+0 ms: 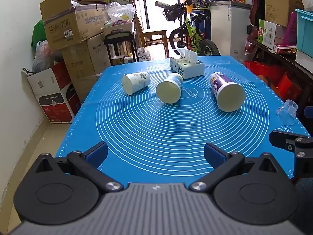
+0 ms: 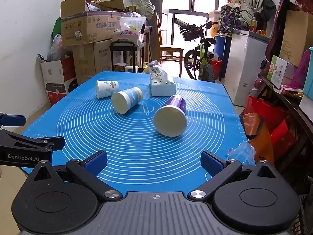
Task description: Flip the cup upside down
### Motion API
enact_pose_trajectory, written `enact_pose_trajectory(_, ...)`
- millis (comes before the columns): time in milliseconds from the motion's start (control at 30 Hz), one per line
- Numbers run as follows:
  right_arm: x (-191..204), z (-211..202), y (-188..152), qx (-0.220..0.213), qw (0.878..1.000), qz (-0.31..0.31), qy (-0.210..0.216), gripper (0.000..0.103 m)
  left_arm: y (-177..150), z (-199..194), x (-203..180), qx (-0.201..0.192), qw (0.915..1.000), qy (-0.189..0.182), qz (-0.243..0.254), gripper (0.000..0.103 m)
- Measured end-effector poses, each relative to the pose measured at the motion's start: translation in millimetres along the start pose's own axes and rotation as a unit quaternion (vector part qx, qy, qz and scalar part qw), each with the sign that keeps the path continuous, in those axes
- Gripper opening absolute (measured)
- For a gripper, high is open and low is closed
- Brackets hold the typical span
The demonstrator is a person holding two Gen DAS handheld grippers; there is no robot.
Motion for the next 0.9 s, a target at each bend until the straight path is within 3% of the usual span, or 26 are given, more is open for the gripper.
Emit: enact_pose_trajectory(900,2.9,-2.2,1.2,0.001,1.0,-0.001,0.001,0.101,-1.2,-1.1,-5.6,0.0,1.0,-0.001,0.001,0.103)
Point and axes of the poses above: each gripper's, at about its wrist camera, not at the fingertips, and z roughly the way its jaws point, x to its left, y to its top, the point moved 7 cm from there along z, roughly the way its jaws point, and after that the axes turned 8 degrees about -y, right-handed, at the moved point
